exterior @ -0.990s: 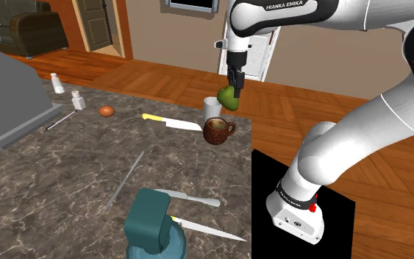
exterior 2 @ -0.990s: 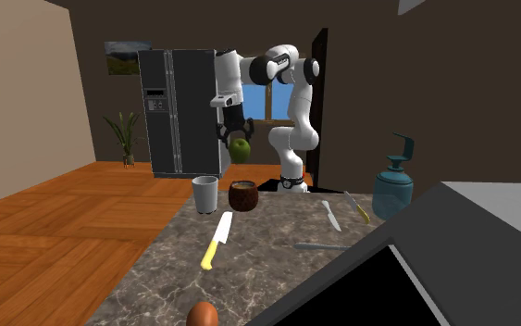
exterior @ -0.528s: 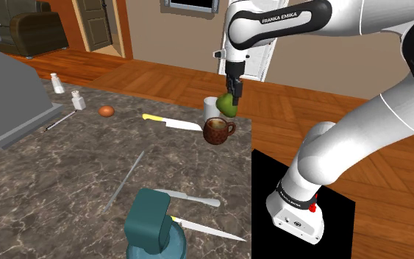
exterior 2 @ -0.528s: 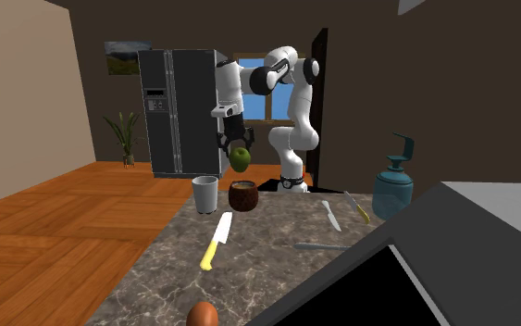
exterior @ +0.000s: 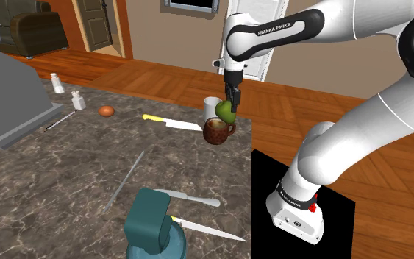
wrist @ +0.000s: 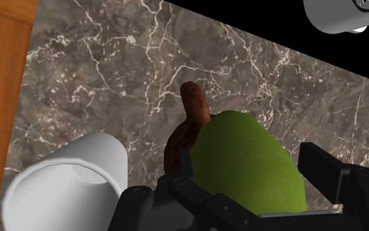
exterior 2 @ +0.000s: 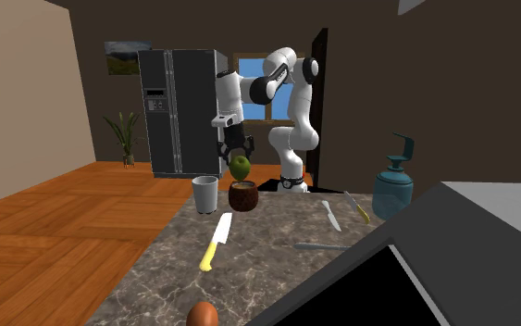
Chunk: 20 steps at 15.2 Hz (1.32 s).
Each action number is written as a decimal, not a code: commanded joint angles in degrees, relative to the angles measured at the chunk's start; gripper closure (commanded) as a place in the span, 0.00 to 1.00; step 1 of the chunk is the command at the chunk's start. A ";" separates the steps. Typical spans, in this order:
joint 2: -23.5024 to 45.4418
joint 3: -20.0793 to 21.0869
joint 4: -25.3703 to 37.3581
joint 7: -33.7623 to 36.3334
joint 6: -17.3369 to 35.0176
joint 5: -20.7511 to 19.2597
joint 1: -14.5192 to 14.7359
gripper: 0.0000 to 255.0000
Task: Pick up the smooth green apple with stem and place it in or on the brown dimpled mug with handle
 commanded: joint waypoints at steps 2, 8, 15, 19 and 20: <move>0.03 0.00 -0.04 0.01 0.10 0.01 0.01 1.00; 0.03 0.00 -0.04 0.01 0.10 0.01 0.01 0.00; -0.14 0.47 7.12 -0.10 -7.23 0.43 0.25 0.00; -0.14 0.47 7.12 -0.10 -7.23 0.43 0.25 0.00; -0.14 0.47 7.12 -0.10 -7.23 0.43 0.25 0.00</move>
